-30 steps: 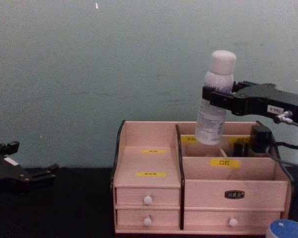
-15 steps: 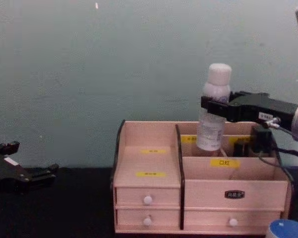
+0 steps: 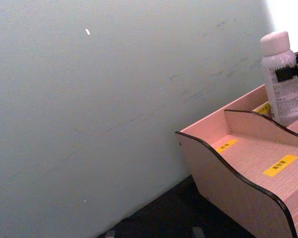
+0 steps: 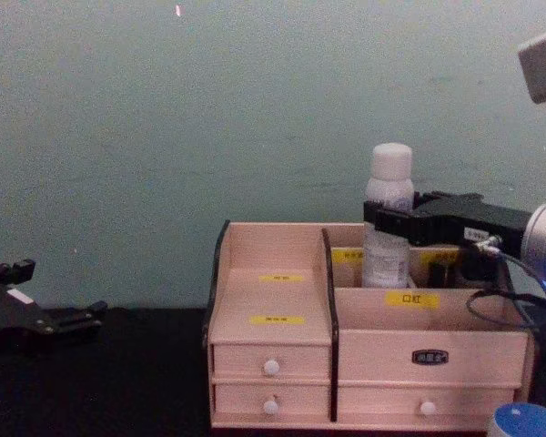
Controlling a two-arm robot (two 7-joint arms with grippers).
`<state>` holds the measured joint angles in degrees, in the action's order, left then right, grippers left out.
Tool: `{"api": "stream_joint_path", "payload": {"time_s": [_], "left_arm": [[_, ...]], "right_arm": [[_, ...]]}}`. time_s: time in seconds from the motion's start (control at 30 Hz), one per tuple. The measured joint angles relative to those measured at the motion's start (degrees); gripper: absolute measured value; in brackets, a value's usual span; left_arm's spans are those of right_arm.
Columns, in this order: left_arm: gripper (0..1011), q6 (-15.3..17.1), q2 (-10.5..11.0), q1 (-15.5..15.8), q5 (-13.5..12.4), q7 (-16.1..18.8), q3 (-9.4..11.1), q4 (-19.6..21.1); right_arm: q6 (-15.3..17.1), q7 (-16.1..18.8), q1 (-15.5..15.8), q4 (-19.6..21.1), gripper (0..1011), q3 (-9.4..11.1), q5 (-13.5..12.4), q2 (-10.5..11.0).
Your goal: Pick up the facial cleanser and watermelon frost from the table and place them into the tiered storage box.
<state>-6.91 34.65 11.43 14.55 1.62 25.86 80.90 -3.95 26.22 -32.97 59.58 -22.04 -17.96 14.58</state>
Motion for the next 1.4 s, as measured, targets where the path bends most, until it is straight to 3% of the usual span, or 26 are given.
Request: {"api": "stream_joint_path", "payload": {"time_s": [1.33,1.4], "left_arm": [[1001,0.00,0.00,0.00,0.00,0.00,0.00,0.00],[1001,0.00,0.00,0.00,0.00,0.00,0.00,0.00]], "right_arm": [[2.26,0.49,0.28,-1.68,593,0.15,1.02,-0.50],[2.23,0.48,0.28,-1.66,632,0.15,1.01,-0.48]]}}
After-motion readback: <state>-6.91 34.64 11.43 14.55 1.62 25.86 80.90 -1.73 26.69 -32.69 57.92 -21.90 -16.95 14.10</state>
